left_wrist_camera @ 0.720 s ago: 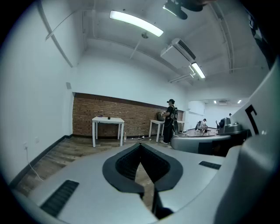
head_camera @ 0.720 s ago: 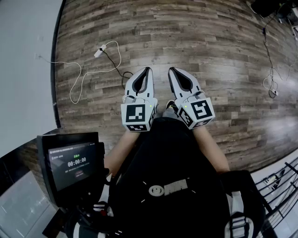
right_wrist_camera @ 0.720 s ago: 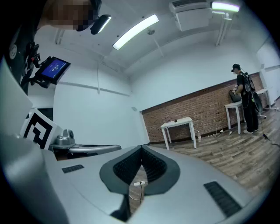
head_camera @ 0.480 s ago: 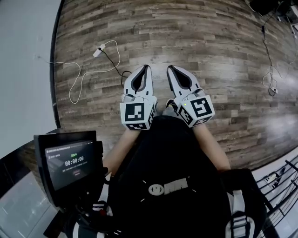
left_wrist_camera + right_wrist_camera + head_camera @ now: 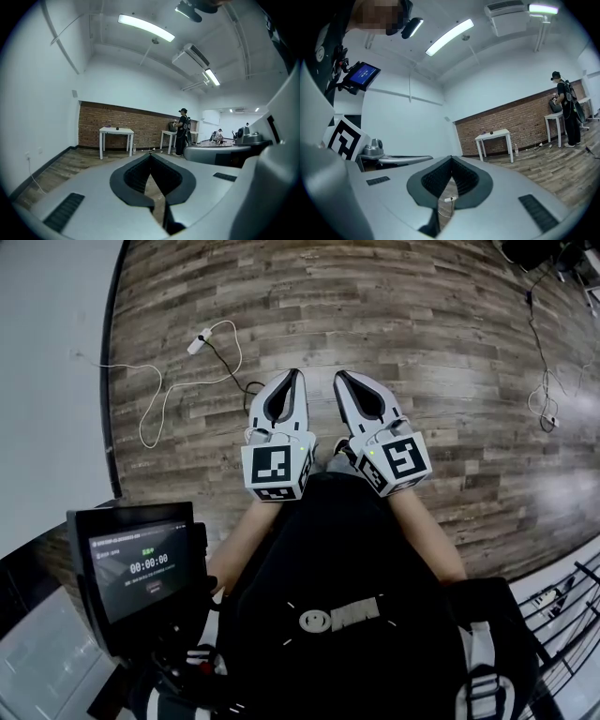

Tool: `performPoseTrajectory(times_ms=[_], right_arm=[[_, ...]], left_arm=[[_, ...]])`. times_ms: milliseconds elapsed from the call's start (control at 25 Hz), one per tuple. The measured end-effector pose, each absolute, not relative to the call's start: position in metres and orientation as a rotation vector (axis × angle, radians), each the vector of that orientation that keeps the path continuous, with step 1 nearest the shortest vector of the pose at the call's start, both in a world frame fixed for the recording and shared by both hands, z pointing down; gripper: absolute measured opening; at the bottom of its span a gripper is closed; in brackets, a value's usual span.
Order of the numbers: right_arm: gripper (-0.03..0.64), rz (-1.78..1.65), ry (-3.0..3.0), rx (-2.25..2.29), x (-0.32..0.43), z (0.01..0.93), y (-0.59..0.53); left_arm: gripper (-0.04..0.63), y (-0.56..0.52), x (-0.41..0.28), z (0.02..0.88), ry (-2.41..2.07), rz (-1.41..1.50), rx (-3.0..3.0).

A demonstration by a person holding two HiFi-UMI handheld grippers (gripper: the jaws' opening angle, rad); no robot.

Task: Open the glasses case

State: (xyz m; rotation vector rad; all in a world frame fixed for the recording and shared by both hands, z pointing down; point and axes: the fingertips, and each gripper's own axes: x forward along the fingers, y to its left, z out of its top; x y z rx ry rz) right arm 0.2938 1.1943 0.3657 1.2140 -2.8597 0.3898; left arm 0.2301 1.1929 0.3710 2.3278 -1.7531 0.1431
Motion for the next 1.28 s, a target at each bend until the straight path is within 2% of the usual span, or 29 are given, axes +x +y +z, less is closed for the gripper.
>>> performPoseTrajectory(times_ms=[320, 720, 920, 1280], right_arm=[[0.005, 0.434, -2.846, 1.26, 0.3, 0.367, 1.191], [0.005, 0.429, -2.8, 1.312, 0.268, 0.377, 1.181], [0.005, 0.436, -2.78, 1.362, 0.277, 0.381, 1.153], [0.005, 0.433, -2.795, 1.387, 0.318, 0.386, 1.056]], left_arm=[[-0.002, 1.189, 0.225, 0.37, -1.768, 0.15, 2.314], [-0.001, 1.189, 0.19, 0.379, -1.733, 0.14, 2.332], [0.0, 1.164, 0.182, 0.382, -1.74, 0.166, 2.338], [-0.001, 1.073, 0.211, 0.389, -1.768, 0.234, 2.329]])
